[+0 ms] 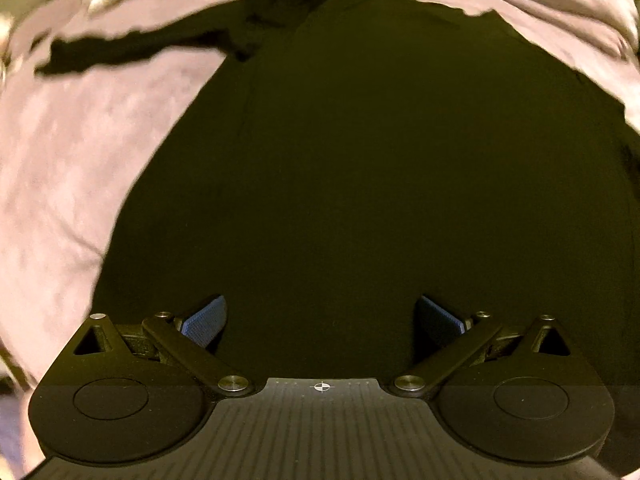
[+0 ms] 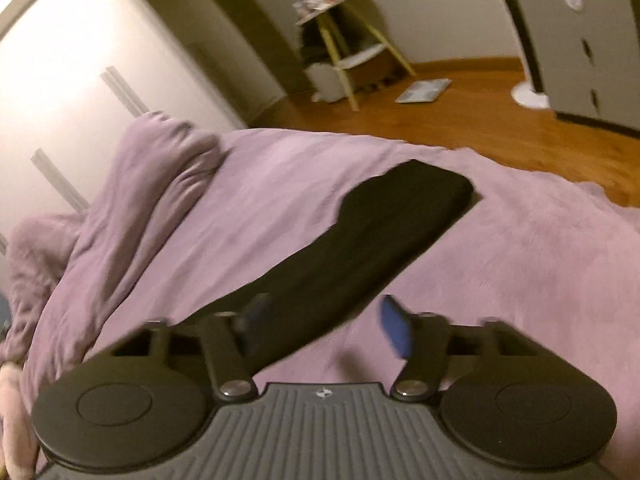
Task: Fold small clothes
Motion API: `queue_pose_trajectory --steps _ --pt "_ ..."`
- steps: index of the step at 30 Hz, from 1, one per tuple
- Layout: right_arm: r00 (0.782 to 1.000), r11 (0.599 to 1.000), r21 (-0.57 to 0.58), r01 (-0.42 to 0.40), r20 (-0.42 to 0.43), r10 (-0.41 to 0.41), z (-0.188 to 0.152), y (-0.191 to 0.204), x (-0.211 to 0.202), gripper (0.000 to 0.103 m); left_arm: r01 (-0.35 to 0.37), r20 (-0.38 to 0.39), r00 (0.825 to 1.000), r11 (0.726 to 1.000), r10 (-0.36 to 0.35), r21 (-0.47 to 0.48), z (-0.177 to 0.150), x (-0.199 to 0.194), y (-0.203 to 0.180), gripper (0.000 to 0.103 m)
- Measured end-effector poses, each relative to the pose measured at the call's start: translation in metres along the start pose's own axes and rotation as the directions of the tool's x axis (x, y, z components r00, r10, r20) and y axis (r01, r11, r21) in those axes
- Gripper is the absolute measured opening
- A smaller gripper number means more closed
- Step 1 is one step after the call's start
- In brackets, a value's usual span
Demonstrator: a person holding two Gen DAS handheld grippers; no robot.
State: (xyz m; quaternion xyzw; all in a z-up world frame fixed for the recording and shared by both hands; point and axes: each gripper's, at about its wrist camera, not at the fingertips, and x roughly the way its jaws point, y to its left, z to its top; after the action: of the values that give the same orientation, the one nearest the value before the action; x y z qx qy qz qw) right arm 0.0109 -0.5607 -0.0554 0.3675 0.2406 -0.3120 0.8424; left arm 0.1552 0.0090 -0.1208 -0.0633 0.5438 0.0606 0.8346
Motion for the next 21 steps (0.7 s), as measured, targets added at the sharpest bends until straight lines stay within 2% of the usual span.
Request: queue_pose_trajectory --steps 2,4,8,13,15,18,20,21 --pt "1.000 1.000 0.004 0.025 -0.002 -0.025 0.002 -0.005 0.013 0.047 0.048 -0.017 0.999 0.997 -0.049 -0.066 -0.002 0.004 0.012 0.103" --pt "0.999 0.999 0.017 0.037 0.015 -0.037 0.005 -0.009 0.020 0.040 0.091 -0.011 0.996 0.990 -0.092 -0.104 -0.005 0.006 0.022 0.103" --pt "0.999 0.999 0.022 0.040 0.021 -0.041 0.014 -0.015 0.032 0.038 0.105 0.001 0.994 0.991 -0.106 -0.079 -0.007 0.006 0.024 0.103" --pt "0.995 0.996 -0.004 0.094 0.026 -0.094 0.026 -0.014 0.047 0.013 0.105 0.024 0.994 0.991 -0.104 -0.077 -0.010 0.006 0.023 0.103" --pt "0.993 0.993 -0.036 0.115 0.029 -0.114 0.030 -0.010 0.050 0.006 0.122 0.031 0.992 0.989 -0.120 -0.080 -0.012 0.006 0.026 0.103" --pt "0.982 0.955 -0.233 0.185 0.073 -0.173 0.025 0.022 0.048 0.003 0.131 0.026 0.991 0.989 -0.129 -0.063 -0.009 0.004 0.026 0.103" --pt "0.981 0.878 -0.445 0.178 0.148 -0.124 0.010 0.066 0.034 0.003 0.125 0.016 0.992 0.991 -0.124 -0.057 -0.007 0.001 0.026 0.103" --pt "0.985 0.821 -0.554 0.142 0.164 -0.060 -0.004 0.095 0.024 0.003 0.122 0.011 0.992 0.991 -0.122 -0.052 -0.005 -0.001 0.024 0.103"
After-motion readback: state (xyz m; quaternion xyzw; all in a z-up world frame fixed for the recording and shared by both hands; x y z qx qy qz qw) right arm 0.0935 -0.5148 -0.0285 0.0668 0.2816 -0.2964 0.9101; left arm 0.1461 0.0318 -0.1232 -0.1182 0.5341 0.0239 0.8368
